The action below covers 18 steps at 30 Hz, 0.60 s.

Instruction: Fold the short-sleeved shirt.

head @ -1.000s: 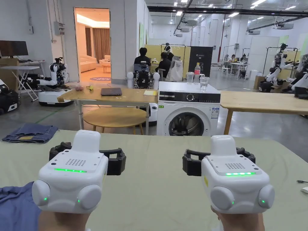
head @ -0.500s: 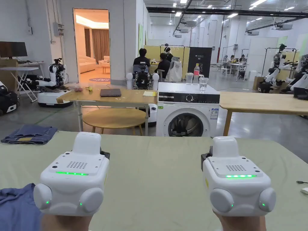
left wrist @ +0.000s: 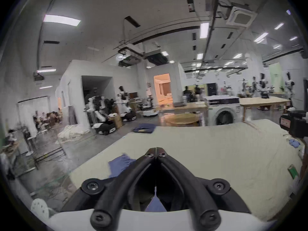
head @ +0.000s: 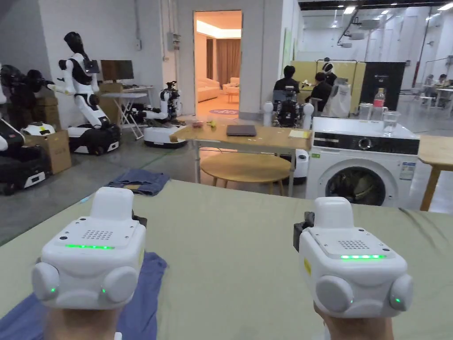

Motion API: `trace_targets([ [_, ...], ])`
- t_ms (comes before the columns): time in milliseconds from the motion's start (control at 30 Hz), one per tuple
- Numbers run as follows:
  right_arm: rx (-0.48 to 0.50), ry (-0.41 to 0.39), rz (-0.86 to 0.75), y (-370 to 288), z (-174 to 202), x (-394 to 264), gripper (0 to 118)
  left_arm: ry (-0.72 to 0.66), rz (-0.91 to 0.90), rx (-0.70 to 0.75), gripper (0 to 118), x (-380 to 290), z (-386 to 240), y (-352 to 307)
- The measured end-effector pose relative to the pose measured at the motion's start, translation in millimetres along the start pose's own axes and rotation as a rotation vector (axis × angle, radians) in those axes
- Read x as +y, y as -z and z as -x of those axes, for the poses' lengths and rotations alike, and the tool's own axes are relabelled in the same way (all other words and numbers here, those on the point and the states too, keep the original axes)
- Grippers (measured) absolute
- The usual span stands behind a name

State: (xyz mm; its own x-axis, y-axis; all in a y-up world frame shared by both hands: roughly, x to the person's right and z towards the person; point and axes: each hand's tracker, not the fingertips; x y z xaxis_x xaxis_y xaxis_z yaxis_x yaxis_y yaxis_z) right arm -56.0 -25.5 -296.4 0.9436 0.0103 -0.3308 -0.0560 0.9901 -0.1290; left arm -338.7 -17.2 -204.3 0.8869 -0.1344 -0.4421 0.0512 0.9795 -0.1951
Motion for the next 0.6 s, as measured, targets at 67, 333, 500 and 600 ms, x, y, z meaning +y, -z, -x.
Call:
trace_targets([
  [67,0.099,0.005,0.028,8.2,34.6,-6.0,0,-0.017,0.036,0.081,0,-8.5,38.1,0.5],
  [333,0.187,-0.019,0.072,34.0,64.6,-32.1,0,-0.037,0.335,0.051,0,-47.3,81.1,60.0],
  [500,0.13,-0.057,0.092,40.6,44.9,-46.6,0,-0.178,0.628,-0.148,117,-99.0,60.1,158.8],
  [600,0.084,-0.045,0.121,51.8,27.3,-54.5,0,-0.155,0.741,-0.156,118,-133.7,36.2,219.0],
])
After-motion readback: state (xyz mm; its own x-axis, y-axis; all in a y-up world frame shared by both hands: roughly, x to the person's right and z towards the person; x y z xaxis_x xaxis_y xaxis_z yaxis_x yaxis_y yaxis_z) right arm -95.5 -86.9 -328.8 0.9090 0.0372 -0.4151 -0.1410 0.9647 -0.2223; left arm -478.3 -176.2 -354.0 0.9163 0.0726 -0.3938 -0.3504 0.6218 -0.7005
